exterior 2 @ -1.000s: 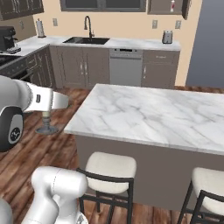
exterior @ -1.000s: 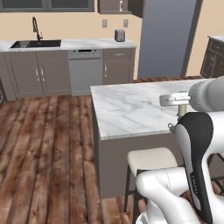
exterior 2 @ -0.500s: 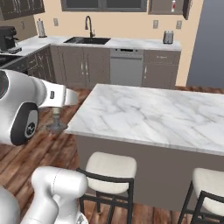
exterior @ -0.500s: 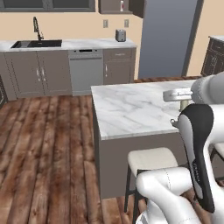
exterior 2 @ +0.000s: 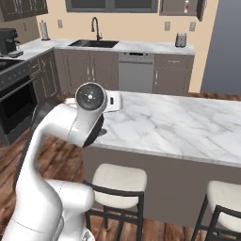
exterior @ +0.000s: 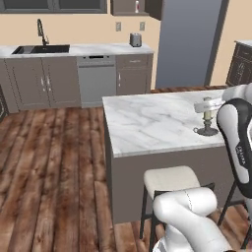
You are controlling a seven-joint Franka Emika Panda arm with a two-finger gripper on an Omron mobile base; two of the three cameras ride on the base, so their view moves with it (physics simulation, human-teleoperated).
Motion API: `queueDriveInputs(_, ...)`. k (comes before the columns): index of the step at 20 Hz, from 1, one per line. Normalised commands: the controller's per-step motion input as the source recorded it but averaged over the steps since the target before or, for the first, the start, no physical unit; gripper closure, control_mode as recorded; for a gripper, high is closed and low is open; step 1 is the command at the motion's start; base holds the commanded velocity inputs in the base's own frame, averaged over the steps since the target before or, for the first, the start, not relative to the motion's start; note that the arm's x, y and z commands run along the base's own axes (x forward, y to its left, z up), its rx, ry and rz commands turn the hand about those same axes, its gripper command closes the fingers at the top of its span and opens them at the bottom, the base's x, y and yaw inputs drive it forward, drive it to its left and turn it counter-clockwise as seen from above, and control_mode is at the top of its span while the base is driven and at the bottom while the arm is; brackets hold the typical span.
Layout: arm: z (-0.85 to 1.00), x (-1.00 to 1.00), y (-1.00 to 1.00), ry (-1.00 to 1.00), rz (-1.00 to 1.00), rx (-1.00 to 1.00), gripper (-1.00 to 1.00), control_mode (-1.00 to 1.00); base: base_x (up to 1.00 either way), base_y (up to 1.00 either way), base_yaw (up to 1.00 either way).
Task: Get the candle and the liquor from the cabinet and move them to the dining counter.
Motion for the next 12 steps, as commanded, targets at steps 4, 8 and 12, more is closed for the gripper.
queueDriveInputs(4, -0.53, 0.99, -0.30, 0.00, 0.35, 0.01, 1.00, -1.00, 0.00, 0.00, 0.00)
queueDriveInputs(8, -0.57, 1.00, -0.14, 0.00, 0.36, 0.00, 1.00, -1.00, 0.00, 0.00, 0.00)
queueDriveInputs(12, -0.49, 1.00, -0.10, 0.00, 0.33, 0.03, 1.00, -1.00, 0.00, 0.00, 0.00)
